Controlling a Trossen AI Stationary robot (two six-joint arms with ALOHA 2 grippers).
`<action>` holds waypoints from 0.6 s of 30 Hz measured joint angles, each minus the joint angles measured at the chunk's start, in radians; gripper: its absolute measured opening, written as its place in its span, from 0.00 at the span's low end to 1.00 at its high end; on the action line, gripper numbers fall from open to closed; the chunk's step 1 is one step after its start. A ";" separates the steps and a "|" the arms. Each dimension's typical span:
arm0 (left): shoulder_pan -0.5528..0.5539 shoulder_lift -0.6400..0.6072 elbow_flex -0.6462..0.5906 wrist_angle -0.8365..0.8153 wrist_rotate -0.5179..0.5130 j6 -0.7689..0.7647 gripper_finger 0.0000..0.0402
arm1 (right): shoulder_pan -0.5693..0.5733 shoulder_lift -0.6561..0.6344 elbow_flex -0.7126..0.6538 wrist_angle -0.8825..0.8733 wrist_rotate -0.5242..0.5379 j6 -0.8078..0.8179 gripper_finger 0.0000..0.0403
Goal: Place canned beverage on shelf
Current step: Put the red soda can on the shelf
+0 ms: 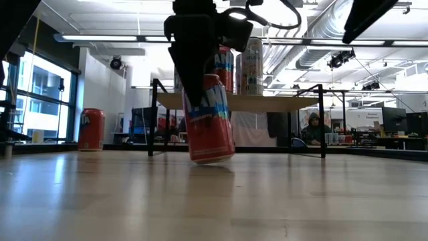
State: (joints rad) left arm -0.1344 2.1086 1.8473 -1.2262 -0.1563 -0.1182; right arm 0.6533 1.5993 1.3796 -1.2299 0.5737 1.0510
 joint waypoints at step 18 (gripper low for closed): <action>0.010 0.007 0.000 0.073 0.060 0.043 0.84 | -0.039 0.000 0.000 0.108 -0.025 -0.065 0.83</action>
State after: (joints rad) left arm -0.1242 2.1155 1.8473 -1.1529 -0.0963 -0.0752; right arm 0.6147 1.5993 1.3800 -1.1217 0.5491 0.9859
